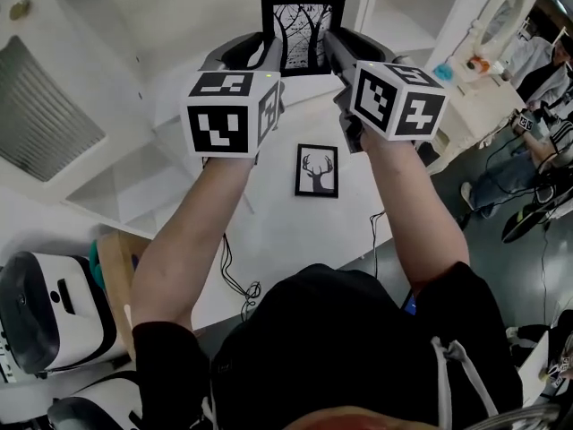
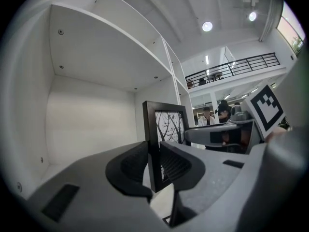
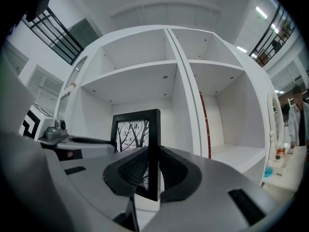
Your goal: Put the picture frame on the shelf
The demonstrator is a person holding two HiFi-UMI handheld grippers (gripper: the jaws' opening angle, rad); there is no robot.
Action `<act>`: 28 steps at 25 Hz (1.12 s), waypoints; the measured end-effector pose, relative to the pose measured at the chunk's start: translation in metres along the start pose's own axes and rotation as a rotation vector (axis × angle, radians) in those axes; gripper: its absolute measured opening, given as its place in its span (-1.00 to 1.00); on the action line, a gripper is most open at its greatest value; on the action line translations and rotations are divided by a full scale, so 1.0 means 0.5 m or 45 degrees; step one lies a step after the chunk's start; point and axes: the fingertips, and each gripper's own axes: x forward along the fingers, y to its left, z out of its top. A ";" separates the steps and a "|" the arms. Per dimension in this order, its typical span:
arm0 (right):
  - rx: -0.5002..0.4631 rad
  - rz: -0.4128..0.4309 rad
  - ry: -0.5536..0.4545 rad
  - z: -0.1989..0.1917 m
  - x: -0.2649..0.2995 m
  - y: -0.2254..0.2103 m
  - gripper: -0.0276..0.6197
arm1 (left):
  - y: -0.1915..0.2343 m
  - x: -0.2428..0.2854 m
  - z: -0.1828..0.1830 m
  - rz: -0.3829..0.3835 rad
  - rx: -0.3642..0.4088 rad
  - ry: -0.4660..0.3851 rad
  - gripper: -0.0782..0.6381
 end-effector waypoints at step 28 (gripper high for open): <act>-0.051 -0.183 -0.172 -0.007 0.070 -0.108 -0.66 | 0.036 0.218 -0.008 0.013 -0.084 0.079 -0.56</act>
